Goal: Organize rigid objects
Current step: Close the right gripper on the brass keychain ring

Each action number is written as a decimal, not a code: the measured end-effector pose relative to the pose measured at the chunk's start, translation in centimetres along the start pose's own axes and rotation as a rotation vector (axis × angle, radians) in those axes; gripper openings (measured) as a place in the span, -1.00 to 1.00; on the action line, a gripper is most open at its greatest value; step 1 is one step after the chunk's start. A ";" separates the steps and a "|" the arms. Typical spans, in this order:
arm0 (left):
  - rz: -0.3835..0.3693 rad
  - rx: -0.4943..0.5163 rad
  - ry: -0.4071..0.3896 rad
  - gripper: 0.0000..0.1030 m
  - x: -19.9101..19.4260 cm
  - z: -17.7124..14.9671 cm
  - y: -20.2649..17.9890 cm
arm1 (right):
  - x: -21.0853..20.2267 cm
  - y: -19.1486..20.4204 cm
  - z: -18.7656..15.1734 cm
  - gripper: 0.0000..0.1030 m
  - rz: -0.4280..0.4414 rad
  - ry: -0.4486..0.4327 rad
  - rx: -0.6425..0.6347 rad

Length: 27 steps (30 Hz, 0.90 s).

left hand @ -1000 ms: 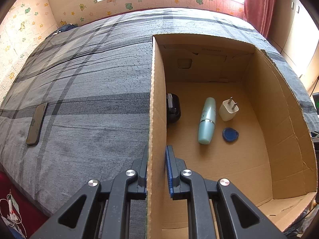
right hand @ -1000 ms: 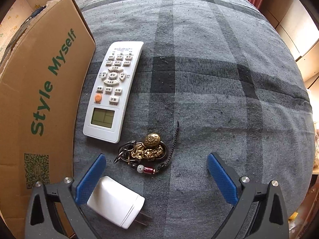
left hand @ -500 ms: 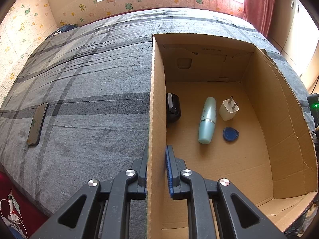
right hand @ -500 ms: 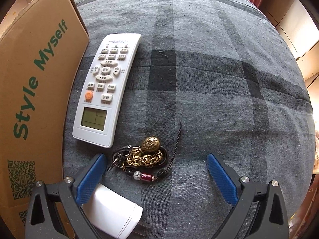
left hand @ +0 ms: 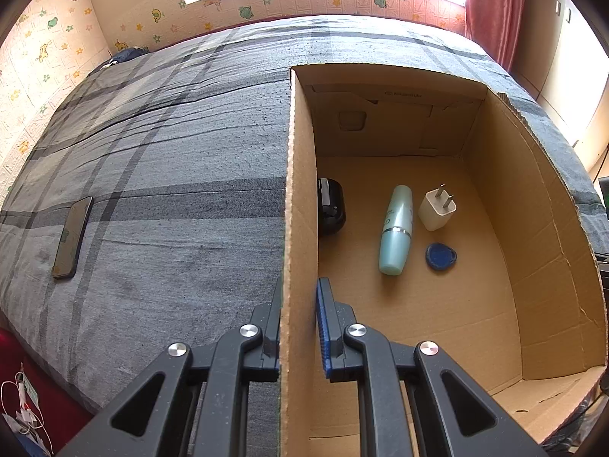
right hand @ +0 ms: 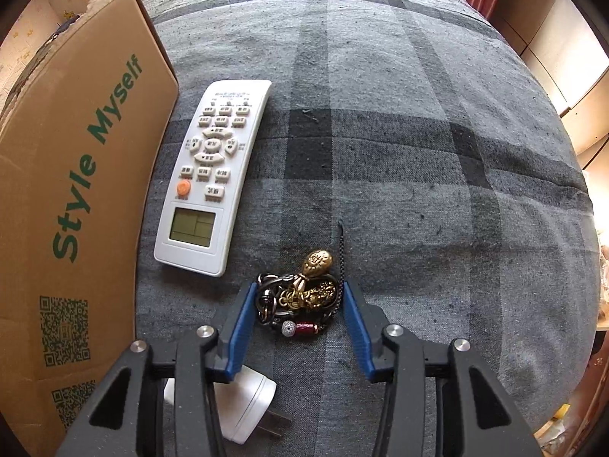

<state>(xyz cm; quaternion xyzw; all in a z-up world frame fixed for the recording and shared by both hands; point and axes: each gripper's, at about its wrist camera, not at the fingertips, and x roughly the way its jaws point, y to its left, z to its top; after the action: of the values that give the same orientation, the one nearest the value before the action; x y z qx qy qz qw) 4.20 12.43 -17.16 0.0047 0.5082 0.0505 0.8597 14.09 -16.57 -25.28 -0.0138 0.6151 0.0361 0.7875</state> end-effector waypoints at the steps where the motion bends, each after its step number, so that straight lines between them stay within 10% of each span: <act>1: -0.001 -0.001 0.000 -0.72 0.0 0.0 0.0 | -0.3 -0.2 0.0 -0.06 0.006 -0.006 0.009; 27: -0.004 -0.002 -0.001 -0.72 -0.1 -0.1 0.0 | -9.5 -1.4 0.7 -0.06 -0.010 -0.128 -0.028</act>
<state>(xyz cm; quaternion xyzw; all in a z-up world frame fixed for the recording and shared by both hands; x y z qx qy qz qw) 4.09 12.38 -17.16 0.0031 0.5078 0.0494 0.8600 12.59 -18.29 -15.91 -0.0254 0.5626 0.0417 0.8253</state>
